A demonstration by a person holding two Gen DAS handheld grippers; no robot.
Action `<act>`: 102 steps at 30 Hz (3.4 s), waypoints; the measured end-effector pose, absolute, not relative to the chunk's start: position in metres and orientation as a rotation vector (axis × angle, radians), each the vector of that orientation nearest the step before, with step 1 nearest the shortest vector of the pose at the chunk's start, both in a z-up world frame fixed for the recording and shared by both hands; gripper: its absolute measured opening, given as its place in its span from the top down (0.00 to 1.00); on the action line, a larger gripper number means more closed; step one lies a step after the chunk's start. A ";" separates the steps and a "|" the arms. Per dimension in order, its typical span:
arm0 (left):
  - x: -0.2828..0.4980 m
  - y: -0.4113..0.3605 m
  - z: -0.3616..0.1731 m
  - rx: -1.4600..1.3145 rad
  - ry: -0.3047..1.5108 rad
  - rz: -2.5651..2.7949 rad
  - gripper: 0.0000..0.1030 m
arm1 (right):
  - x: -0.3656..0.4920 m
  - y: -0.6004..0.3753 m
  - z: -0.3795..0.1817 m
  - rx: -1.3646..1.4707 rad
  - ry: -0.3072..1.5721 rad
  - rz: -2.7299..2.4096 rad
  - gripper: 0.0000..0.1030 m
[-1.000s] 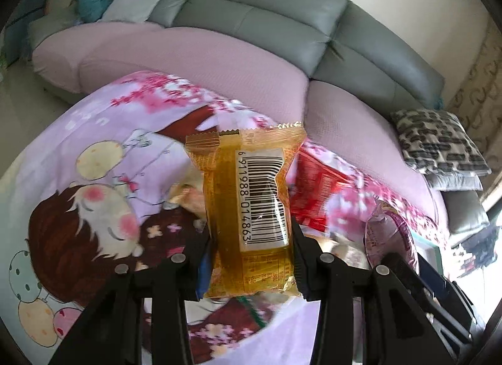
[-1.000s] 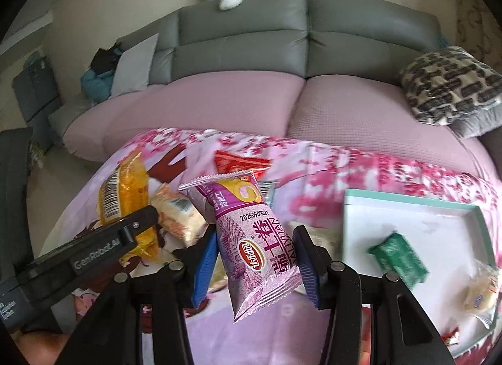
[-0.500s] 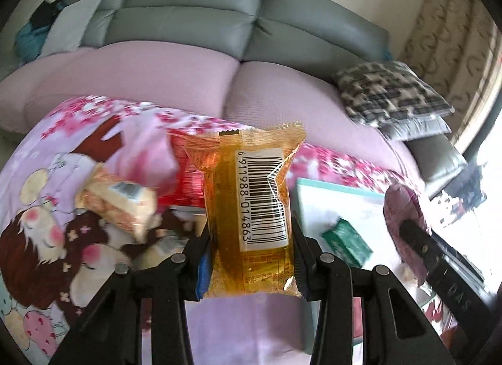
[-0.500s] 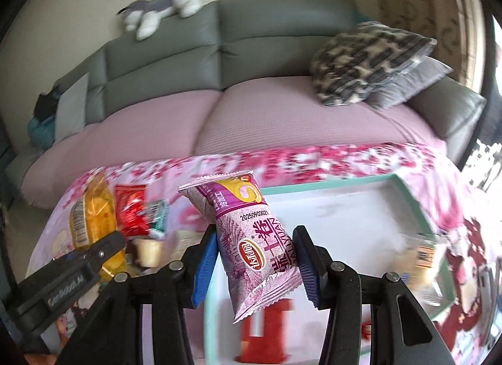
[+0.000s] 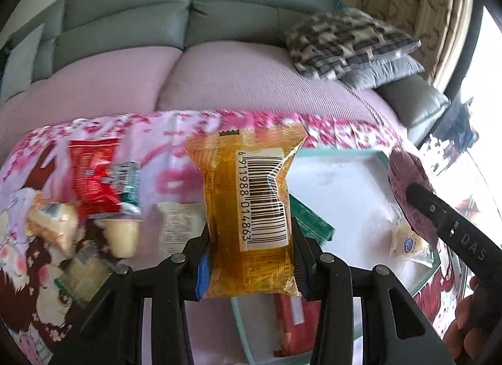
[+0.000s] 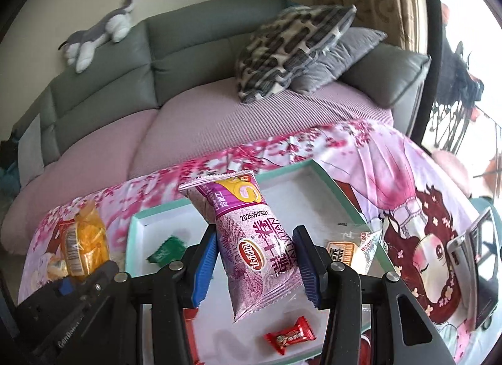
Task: Organize snacks
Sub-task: 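Carry the yellow bag into the tray with the left tool while the right tool carries the pink bag there, then open both tools to release the bags and move back over the pile, then grasp the beige biscuit pack with the left tool while the right tool grasps the pudding cup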
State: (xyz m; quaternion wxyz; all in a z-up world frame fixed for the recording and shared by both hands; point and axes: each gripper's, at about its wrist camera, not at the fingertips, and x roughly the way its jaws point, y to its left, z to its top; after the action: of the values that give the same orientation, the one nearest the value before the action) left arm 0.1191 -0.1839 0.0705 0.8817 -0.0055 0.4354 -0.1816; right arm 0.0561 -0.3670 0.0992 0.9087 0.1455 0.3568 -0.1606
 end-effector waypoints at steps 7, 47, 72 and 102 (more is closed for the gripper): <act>0.142 -0.233 0.066 0.025 0.951 -0.487 0.57 | 0.074 -0.387 0.081 0.339 0.745 -0.342 0.50; 0.168 -0.232 0.054 0.082 0.830 -0.321 0.10 | 0.106 -0.414 0.059 0.274 0.784 -0.429 0.09; 0.168 -0.202 0.065 0.073 0.789 -0.233 0.08 | 0.105 -0.412 0.059 0.258 0.792 -0.423 0.00; 0.145 0.046 0.081 -0.135 0.783 0.230 0.08 | 0.131 -0.239 0.094 0.173 0.689 0.047 0.00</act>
State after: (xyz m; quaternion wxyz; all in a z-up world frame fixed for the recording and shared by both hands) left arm 0.1447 0.0465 0.0811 0.9157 -0.0657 0.3803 0.1117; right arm 0.1307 -0.2391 0.0937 0.9374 0.0844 0.3371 0.0230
